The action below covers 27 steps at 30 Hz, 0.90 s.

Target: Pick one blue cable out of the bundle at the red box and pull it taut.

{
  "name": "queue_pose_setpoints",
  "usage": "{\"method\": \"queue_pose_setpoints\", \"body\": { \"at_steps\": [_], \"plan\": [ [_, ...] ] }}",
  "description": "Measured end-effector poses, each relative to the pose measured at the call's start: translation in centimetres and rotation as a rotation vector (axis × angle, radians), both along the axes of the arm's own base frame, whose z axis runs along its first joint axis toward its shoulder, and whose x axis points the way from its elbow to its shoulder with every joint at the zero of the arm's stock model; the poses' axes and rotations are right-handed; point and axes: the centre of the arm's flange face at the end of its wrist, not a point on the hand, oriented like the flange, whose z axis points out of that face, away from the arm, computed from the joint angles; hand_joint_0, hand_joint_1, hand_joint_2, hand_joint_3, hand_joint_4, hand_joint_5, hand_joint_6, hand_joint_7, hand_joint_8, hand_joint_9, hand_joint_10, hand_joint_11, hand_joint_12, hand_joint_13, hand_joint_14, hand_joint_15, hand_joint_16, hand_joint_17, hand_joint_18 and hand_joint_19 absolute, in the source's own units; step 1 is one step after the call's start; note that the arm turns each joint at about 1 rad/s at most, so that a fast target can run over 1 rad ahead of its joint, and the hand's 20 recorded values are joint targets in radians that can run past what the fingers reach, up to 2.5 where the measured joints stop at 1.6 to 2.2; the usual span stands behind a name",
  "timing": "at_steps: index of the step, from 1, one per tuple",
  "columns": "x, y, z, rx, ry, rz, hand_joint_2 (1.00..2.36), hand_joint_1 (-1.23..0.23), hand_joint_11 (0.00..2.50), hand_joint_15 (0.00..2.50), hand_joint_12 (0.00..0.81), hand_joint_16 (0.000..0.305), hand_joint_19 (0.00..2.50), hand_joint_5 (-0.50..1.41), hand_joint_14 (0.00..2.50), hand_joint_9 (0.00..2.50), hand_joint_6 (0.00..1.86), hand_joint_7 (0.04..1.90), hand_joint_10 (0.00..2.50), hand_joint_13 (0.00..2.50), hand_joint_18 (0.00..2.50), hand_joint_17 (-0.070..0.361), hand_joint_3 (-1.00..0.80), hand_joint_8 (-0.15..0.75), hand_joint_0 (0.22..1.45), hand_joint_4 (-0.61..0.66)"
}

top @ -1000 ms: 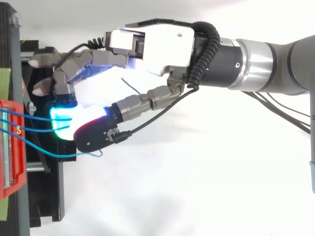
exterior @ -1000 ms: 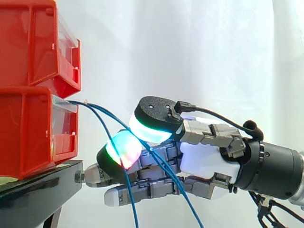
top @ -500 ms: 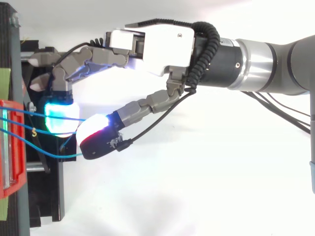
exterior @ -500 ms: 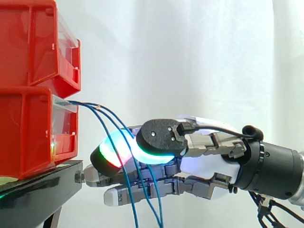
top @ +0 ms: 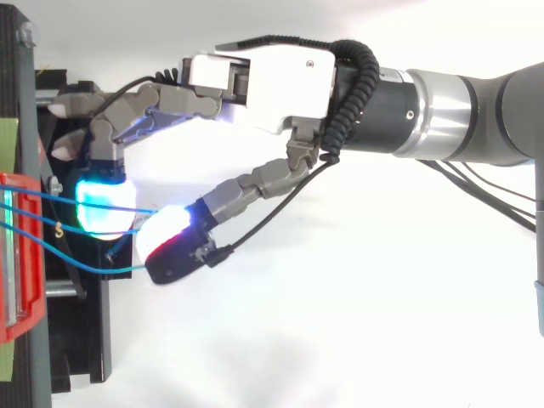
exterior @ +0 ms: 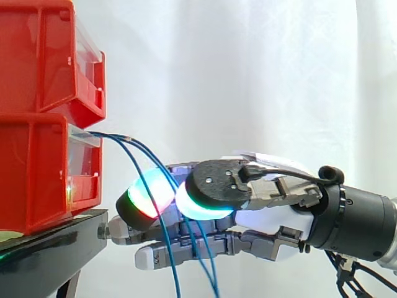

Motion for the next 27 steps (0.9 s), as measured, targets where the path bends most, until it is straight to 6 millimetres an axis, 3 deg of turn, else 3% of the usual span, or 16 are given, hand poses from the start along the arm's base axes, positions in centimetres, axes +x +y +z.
{"method": "queue_pose_setpoints", "body": {
  "at_steps": [6,11,17,27],
  "plan": [
    [-0.01,0.02,-0.03,0.000,0.002,0.000,1.00,-1.00,0.14,0.00,0.377,0.060,0.14,-0.19,0.00,0.42,0.76,0.87,0.00,0.17,0.36,0.135,-0.50,0.303,0.60,0.27],
    [0.00,0.02,-0.01,0.000,0.001,0.000,1.00,-0.87,0.14,0.00,0.382,0.062,0.17,-0.16,0.00,0.48,0.73,0.92,0.00,0.18,0.36,0.138,-0.50,0.327,0.55,0.28],
    [0.01,0.04,0.00,0.000,0.001,0.000,1.01,-0.69,0.13,0.00,0.371,0.060,0.20,-0.13,0.00,0.52,0.70,0.99,0.00,0.20,0.35,0.134,-0.42,0.324,0.59,0.27],
    [-0.01,0.05,-0.02,0.000,0.002,0.002,1.01,-0.55,0.12,0.00,0.371,0.059,0.23,-0.12,0.00,0.53,0.65,1.08,0.00,0.18,0.31,0.132,-0.34,0.324,0.59,0.26]
  ]
}}
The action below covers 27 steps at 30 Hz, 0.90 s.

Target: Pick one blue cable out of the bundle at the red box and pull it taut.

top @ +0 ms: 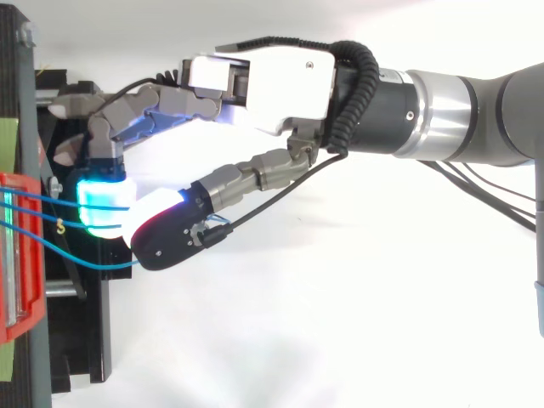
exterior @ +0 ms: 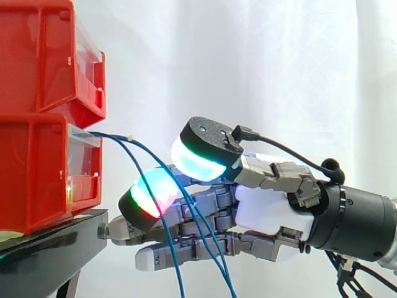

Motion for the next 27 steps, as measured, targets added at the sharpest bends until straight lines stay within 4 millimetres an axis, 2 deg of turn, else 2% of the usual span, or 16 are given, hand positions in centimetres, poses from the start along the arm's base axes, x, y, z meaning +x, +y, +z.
{"method": "queue_pose_setpoints", "body": {
  "at_steps": [4,11,27],
  "plan": [
    [0.0,0.0,0.2,-0.003,-0.002,0.005,1.01,-0.52,0.12,0.00,0.372,0.059,0.23,-0.11,0.00,0.54,0.63,1.11,0.00,0.19,0.30,0.132,-0.34,0.325,0.59,0.26],
    [-0.1,0.0,0.8,-0.009,-0.007,0.015,1.01,-0.64,0.14,0.00,0.371,0.058,0.22,-0.11,0.00,0.56,0.63,1.13,0.00,0.20,0.32,0.131,-0.26,0.333,0.60,0.26],
    [-0.8,-0.6,1.6,-0.086,0.037,0.049,1.02,-0.72,0.15,0.00,0.371,0.059,0.21,-0.12,0.00,0.56,0.68,1.05,0.00,0.22,0.35,0.132,-0.21,0.332,0.60,0.26]
  ]
}}
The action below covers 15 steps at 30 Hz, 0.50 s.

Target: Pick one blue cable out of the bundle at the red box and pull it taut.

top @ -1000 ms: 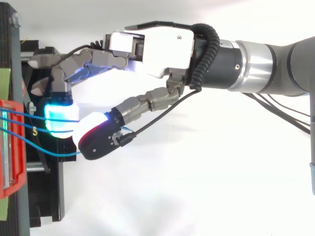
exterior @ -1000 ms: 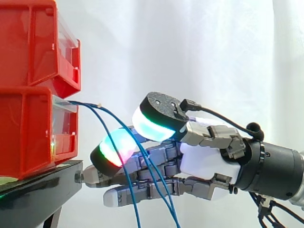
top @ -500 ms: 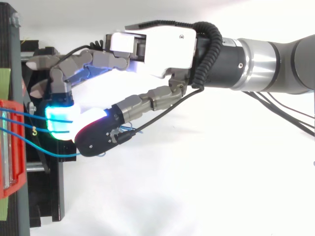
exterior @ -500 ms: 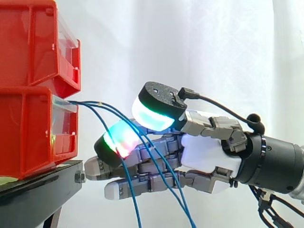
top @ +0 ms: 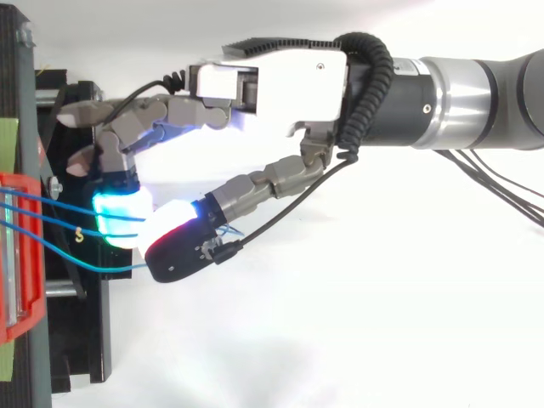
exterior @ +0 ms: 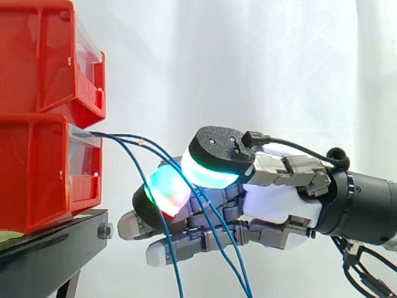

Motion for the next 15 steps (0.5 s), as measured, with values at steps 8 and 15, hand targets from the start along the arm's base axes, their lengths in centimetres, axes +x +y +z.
{"method": "queue_pose_setpoints", "body": {
  "at_steps": [8,15],
  "plan": [
    [-0.9,-0.4,-0.5,-0.007,0.024,0.002,1.02,-0.78,0.16,0.00,0.372,0.059,0.21,-0.14,0.00,0.57,0.75,0.98,0.00,0.23,0.39,0.132,-0.19,0.332,0.62,0.26],
    [-1.6,-0.6,-0.1,-0.010,0.028,-0.001,1.02,-0.83,0.17,0.00,0.371,0.059,0.20,-0.15,0.00,0.57,0.79,0.95,0.00,0.25,0.42,0.132,-0.19,0.336,0.63,0.26]
  ]
}}
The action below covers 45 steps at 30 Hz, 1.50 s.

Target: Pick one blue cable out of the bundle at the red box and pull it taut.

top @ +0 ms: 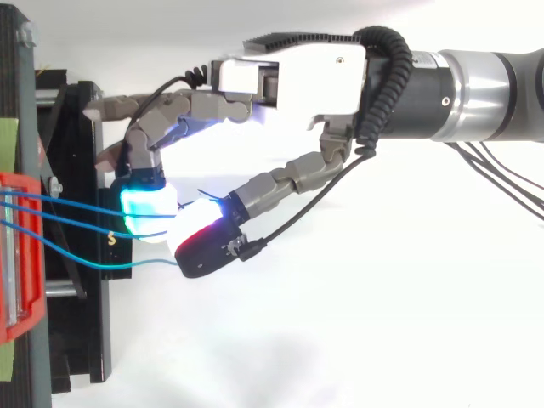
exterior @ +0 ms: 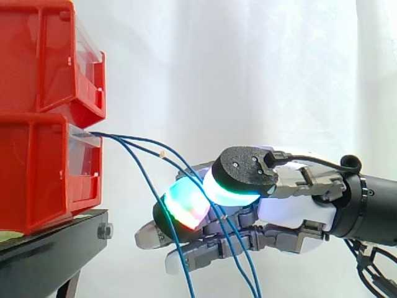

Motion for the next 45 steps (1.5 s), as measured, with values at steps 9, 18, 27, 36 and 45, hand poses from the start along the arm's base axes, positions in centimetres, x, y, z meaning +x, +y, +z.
{"method": "queue_pose_setpoints", "body": {
  "at_steps": [9,18,27,36,45],
  "plan": [
    [-0.07,-0.06,0.12,0.000,-0.001,0.002,1.02,-0.94,0.17,0.00,0.369,0.059,0.17,-0.17,0.00,0.55,0.82,0.88,0.00,0.25,0.44,0.133,-0.26,0.327,0.69,0.24],
    [-0.10,-0.10,0.12,-0.002,0.001,0.005,1.01,-0.99,0.17,0.00,0.369,0.059,0.14,-0.18,0.00,0.52,0.84,0.86,0.00,0.26,0.47,0.133,-0.35,0.318,0.74,0.26],
    [-0.11,-0.11,0.12,-0.002,0.001,0.006,1.00,-0.94,0.16,0.00,0.371,0.060,0.17,-0.17,0.00,0.53,0.83,0.85,0.01,0.26,0.47,0.134,-0.50,0.323,0.58,0.27],
    [-0.10,-0.08,0.12,-0.002,0.001,0.007,1.01,-0.75,0.17,0.00,0.365,0.059,0.22,-0.14,0.00,0.61,0.82,0.96,0.00,0.27,0.46,0.132,-0.39,0.336,0.61,0.25],
    [-0.10,-0.10,0.14,-0.002,0.001,0.005,1.02,-0.83,0.18,0.00,0.368,0.059,0.21,-0.15,0.00,0.60,0.86,0.99,0.00,0.29,0.50,0.132,-0.25,0.336,0.63,0.21]
  ]
}}
